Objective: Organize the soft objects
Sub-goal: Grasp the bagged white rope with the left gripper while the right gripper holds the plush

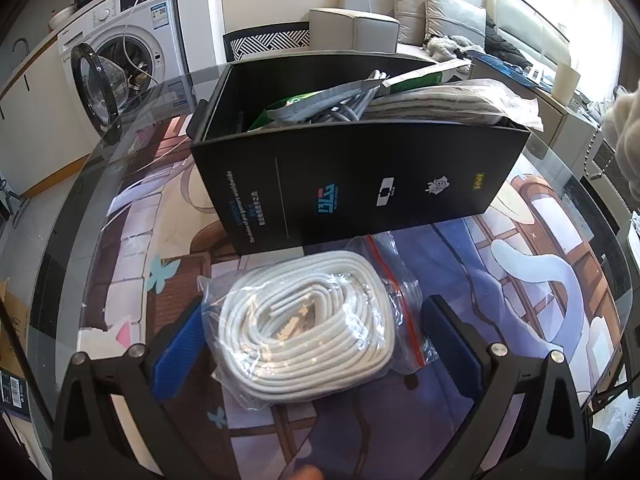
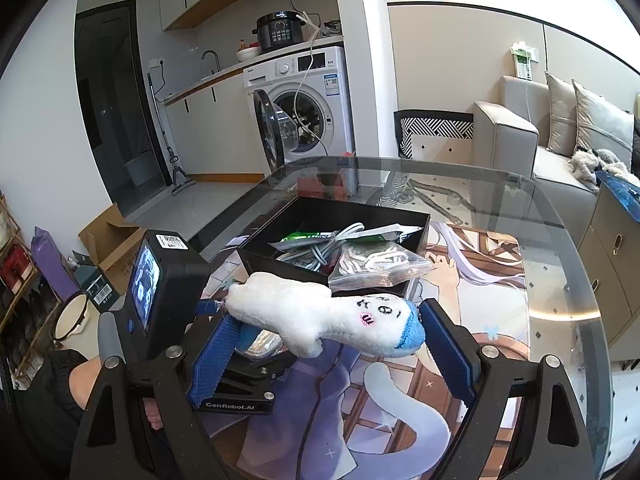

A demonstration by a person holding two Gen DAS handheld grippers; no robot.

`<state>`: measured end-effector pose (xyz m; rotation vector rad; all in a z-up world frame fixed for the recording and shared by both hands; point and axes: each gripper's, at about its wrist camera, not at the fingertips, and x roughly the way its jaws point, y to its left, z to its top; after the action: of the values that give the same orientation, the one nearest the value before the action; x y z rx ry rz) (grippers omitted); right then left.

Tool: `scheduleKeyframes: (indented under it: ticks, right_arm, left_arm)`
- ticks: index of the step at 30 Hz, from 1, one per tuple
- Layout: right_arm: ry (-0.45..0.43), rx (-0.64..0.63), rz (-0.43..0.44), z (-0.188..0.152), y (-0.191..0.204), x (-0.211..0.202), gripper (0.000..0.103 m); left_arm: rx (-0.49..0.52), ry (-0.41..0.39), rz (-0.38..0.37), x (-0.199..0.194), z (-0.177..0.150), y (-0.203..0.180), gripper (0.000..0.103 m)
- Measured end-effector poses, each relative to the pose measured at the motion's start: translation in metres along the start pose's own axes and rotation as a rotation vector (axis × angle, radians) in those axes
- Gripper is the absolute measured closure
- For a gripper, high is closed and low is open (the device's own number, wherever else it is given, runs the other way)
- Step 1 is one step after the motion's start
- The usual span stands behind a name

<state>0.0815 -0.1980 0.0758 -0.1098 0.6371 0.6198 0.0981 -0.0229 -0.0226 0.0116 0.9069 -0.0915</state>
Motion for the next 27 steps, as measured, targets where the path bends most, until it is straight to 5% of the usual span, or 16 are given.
scheduleKeyframes:
  ticks: [4, 6, 9, 27]
  right_arm:
    - [0.0, 0.0, 0.0, 0.0, 0.0, 0.001, 0.013]
    - [-0.001, 0.002, -0.001, 0.0, 0.0, 0.001, 0.013]
    - [-0.001, 0.003, -0.002, -0.001, 0.0, 0.001, 0.013]
    - [-0.009, 0.014, 0.004, -0.001, -0.004, -0.001, 0.013]
  left_arm:
    - [0.028, -0.02, -0.021, -0.004, -0.001, -0.004, 0.016]
    - [0.042, -0.026, -0.04, -0.009, -0.001, -0.006, 0.035]
    - [0.072, -0.03, -0.055, -0.013, -0.003, -0.01, 0.042]
    - [0.03, -0.129, -0.14, -0.059, -0.005, 0.007, 0.043]
